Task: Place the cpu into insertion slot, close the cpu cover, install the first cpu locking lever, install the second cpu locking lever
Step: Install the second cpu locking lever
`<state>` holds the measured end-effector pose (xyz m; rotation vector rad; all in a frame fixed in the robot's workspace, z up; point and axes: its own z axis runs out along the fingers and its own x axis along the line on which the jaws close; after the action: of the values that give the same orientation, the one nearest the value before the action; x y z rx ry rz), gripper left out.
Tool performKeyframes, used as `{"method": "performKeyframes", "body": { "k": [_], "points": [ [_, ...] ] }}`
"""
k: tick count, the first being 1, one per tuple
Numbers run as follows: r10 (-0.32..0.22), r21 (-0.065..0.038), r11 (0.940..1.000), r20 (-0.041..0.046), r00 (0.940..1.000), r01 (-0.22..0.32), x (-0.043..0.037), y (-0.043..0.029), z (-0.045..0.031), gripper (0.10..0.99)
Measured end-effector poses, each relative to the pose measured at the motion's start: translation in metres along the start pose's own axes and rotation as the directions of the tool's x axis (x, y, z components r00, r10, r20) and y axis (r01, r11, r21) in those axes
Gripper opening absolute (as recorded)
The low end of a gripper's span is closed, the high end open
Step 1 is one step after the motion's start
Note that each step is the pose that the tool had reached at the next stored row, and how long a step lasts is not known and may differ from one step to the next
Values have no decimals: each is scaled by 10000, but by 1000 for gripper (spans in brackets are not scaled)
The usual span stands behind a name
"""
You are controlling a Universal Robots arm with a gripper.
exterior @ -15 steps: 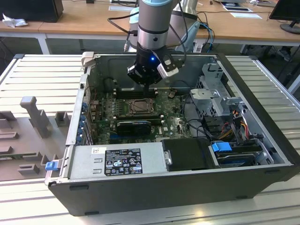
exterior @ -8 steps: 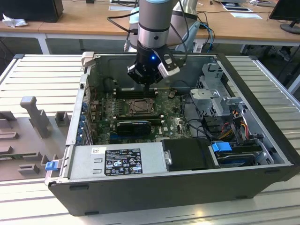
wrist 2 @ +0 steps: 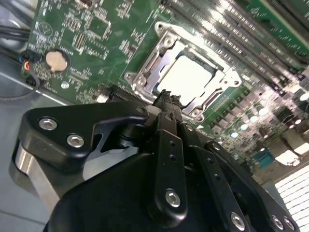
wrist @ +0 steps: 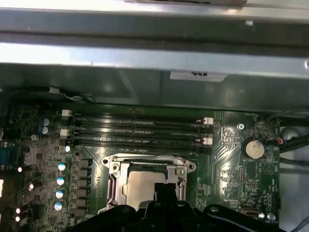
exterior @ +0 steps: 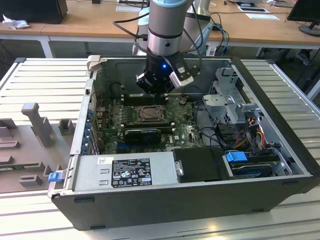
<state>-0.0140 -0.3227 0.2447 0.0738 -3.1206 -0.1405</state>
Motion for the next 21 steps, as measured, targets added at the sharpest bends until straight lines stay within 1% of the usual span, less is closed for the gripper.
{"method": "performKeyframes", "body": {
  "k": [4, 6, 7, 9, 10, 12, 15, 16, 18, 20, 21],
  "points": [
    [1, 5, 10000, 0, 10000, -1, 3, -68, 2, 106],
    [0, 8, 10000, 0, 10000, 0, 5, -123, 1, 106],
    [1, 9, 10000, 0, 10000, -1, 8, -171, 1, 106],
    [1, 8, 10000, -2, 10000, -1, 11, -244, 4, 106],
    [1, 7, 10000, -5, 10000, -1, 14, -306, 10, 106],
    [4, -10, 10000, -37, 10000, -4, 16, -359, 24, 106],
    [-8, -61, 10000, -55, 10000, 8, 20, -390, 50, 106],
    [-33, -87, 10000, -58, 10000, 32, 23, -418, 59, 106],
    [-32, -86, 10000, -59, 10000, 31, 32, -450, 59, 106],
    [-37, -99, 9999, -59, 10000, 36, 67, -485, 57, 106],
    [-39, -108, 9999, -58, 10000, 39, 88, -492, 57, 106]
  ]
}}
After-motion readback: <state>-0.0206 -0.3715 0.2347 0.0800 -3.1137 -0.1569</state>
